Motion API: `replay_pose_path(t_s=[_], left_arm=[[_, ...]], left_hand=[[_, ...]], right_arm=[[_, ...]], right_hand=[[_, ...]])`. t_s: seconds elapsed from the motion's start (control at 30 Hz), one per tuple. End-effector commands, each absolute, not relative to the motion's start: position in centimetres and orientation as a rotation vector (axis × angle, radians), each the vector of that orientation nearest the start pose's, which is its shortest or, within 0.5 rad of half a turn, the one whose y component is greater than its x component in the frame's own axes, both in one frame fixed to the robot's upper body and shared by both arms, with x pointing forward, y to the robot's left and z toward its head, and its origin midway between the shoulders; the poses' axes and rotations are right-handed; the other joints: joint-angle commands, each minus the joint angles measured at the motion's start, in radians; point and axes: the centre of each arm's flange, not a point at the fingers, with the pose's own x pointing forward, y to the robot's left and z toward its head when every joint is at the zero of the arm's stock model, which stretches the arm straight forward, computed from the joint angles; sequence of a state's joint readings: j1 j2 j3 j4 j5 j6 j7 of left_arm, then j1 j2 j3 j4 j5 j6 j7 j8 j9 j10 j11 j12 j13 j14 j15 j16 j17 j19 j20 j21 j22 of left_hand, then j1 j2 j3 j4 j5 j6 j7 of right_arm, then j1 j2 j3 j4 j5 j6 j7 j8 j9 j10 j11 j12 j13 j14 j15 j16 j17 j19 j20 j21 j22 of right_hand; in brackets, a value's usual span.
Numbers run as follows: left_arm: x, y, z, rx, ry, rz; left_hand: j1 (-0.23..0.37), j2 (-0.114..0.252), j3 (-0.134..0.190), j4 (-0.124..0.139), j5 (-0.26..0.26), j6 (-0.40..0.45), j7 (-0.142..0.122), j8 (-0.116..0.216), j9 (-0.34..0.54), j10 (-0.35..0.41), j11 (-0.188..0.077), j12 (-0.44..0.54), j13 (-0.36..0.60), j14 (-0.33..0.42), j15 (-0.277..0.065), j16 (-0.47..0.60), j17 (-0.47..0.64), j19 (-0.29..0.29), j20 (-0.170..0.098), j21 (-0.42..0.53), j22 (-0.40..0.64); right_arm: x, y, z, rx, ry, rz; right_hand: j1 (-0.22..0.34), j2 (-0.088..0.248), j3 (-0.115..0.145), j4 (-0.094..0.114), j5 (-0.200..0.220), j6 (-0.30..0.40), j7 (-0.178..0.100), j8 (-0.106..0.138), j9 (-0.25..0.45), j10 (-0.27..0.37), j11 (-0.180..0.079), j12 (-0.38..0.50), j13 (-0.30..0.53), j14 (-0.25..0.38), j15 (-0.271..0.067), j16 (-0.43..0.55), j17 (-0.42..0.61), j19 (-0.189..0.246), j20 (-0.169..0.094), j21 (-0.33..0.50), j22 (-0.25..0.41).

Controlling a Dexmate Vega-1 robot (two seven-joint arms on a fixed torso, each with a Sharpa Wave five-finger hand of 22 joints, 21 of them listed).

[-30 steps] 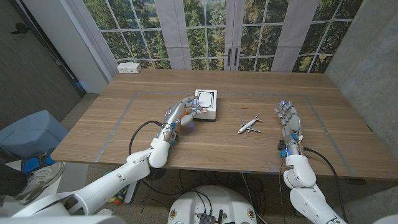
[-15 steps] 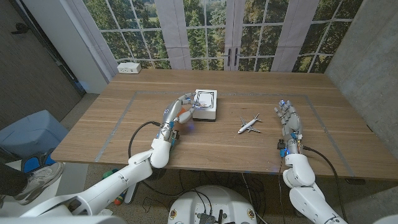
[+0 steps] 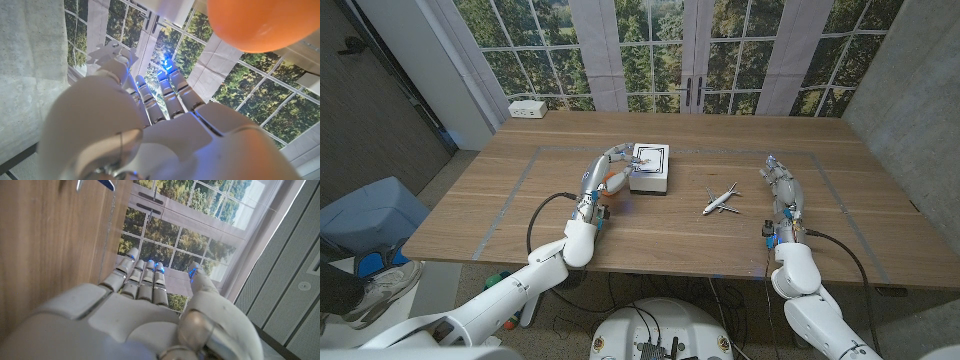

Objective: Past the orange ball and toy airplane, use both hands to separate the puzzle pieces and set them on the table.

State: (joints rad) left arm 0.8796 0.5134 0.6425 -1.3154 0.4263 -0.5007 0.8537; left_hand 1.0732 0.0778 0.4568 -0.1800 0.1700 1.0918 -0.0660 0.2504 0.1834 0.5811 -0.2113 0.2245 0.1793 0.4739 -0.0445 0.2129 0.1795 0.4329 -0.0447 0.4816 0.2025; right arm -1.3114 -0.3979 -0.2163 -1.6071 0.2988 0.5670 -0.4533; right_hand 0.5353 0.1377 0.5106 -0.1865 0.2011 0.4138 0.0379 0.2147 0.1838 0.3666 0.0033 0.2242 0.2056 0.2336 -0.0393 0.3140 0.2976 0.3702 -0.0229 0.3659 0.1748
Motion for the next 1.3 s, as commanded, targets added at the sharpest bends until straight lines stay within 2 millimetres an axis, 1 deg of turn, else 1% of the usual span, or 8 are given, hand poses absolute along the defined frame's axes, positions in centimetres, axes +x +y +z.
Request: replay_pose_path(t_s=[0.03, 0.13, 0.2, 0.3, 0.47, 0.87, 1.1, 1.3], left_arm=[[57.7, 18.5, -6.7, 0.593, -1.108, 0.153], [57.6, 18.5, -6.4, 0.575, -1.083, 0.148], [57.5, 18.5, -6.0, 0.568, -1.075, 0.143], [57.4, 18.6, -5.5, 0.561, -1.073, 0.135], [57.3, 18.7, -4.8, 0.559, -1.074, 0.124], [57.4, 18.6, -3.3, 0.553, -1.035, 0.071], [57.2, 18.4, -2.6, 0.558, -1.032, 0.04], [57.1, 18.2, -1.7, 0.568, -1.033, 0.012]], left_hand=[[0.014, -0.005, -0.008, 0.0, -0.002, 0.015, 0.001, -0.003, 0.003, 0.018, 0.001, 0.006, 0.006, 0.013, -0.178, 0.008, 0.002, 0.008, -0.037, 0.01, 0.004], [0.015, -0.006, -0.01, 0.0, -0.002, 0.017, 0.001, -0.004, 0.004, 0.021, 0.001, 0.007, 0.006, 0.014, -0.178, 0.008, 0.002, 0.007, -0.036, 0.011, 0.004], [0.016, -0.006, -0.012, 0.0, -0.002, 0.018, 0.0, -0.005, 0.004, 0.023, 0.001, 0.007, 0.006, 0.014, -0.178, 0.008, 0.002, 0.007, -0.036, 0.011, 0.004], [0.017, -0.009, -0.016, 0.001, -0.002, 0.024, -0.002, -0.005, 0.004, 0.028, 0.001, 0.007, 0.006, 0.014, -0.178, 0.007, 0.002, 0.006, -0.034, 0.012, 0.004], [0.018, -0.009, -0.02, 0.002, -0.002, 0.025, -0.003, -0.007, 0.004, 0.032, 0.0, 0.007, 0.006, 0.015, -0.177, 0.007, 0.002, 0.003, -0.032, 0.012, 0.004], [0.021, -0.012, -0.029, 0.003, -0.003, 0.032, -0.007, -0.01, 0.004, 0.043, 0.0, 0.008, 0.006, 0.014, -0.177, 0.004, 0.002, 0.0, -0.03, 0.014, 0.005], [0.024, -0.013, -0.035, 0.004, -0.002, 0.035, -0.008, -0.013, 0.004, 0.049, 0.0, 0.007, 0.006, 0.014, -0.177, 0.003, 0.002, -0.002, -0.027, 0.015, 0.005], [0.026, -0.014, -0.039, 0.004, -0.002, 0.038, -0.006, -0.015, 0.005, 0.052, 0.0, 0.007, 0.006, 0.012, -0.177, 0.001, 0.001, -0.004, -0.026, 0.016, 0.005]], right_arm=[[51.4, -28.2, -11.7, -0.056, -0.811, -0.311], [50.8, -27.8, -11.3, -0.111, -0.823, -0.347], [50.5, -27.5, -11.0, -0.149, -0.834, -0.364], [50.1, -27.0, -10.7, -0.197, -0.849, -0.386], [49.6, -26.2, -10.1, -0.279, -0.884, -0.41], [48.9, -24.5, -8.7, -0.476, -0.94, -0.435], [48.7, -23.5, -8.1, -0.55, -0.972, -0.443], [48.5, -22.8, -7.8, -0.595, -0.994, -0.454]], right_hand=[[0.042, -0.004, 0.003, -0.002, 0.005, 0.025, -0.003, 0.01, 0.006, 0.023, -0.012, 0.013, 0.009, 0.039, -0.012, 0.023, 0.011, 0.012, 0.028, 0.001, 0.007], [0.067, -0.01, 0.003, -0.002, 0.006, 0.04, -0.013, 0.014, 0.007, 0.033, -0.021, 0.017, 0.014, 0.058, -0.029, 0.038, 0.021, 0.015, 0.051, 0.002, 0.01], [0.086, -0.014, 0.002, -0.002, 0.006, 0.054, -0.025, 0.019, 0.007, 0.05, -0.025, 0.024, 0.019, 0.07, -0.036, 0.049, 0.03, 0.018, 0.055, 0.002, 0.012], [0.105, -0.02, 0.001, -0.003, 0.006, 0.073, -0.03, 0.025, 0.007, 0.057, -0.028, 0.028, 0.024, 0.076, -0.041, 0.058, 0.038, 0.024, 0.06, 0.005, 0.014], [0.126, -0.028, 0.0, -0.006, 0.006, 0.082, -0.04, 0.027, 0.008, 0.064, -0.036, 0.032, 0.029, 0.069, -0.045, 0.061, 0.046, 0.025, 0.062, 0.005, 0.015], [0.15, -0.038, -0.006, 0.0, 0.005, 0.093, -0.046, 0.028, 0.008, 0.064, -0.039, 0.033, 0.036, 0.065, -0.045, 0.068, 0.058, 0.025, 0.066, 0.005, 0.017], [0.158, -0.042, -0.011, 0.003, 0.004, 0.102, -0.047, 0.03, 0.008, 0.069, -0.04, 0.036, 0.041, 0.064, -0.047, 0.073, 0.065, 0.027, 0.069, 0.006, 0.017], [0.172, -0.047, -0.014, 0.002, 0.004, 0.118, -0.06, 0.034, 0.009, 0.075, -0.043, 0.039, 0.044, 0.066, -0.057, 0.079, 0.072, 0.032, 0.067, 0.008, 0.018]])
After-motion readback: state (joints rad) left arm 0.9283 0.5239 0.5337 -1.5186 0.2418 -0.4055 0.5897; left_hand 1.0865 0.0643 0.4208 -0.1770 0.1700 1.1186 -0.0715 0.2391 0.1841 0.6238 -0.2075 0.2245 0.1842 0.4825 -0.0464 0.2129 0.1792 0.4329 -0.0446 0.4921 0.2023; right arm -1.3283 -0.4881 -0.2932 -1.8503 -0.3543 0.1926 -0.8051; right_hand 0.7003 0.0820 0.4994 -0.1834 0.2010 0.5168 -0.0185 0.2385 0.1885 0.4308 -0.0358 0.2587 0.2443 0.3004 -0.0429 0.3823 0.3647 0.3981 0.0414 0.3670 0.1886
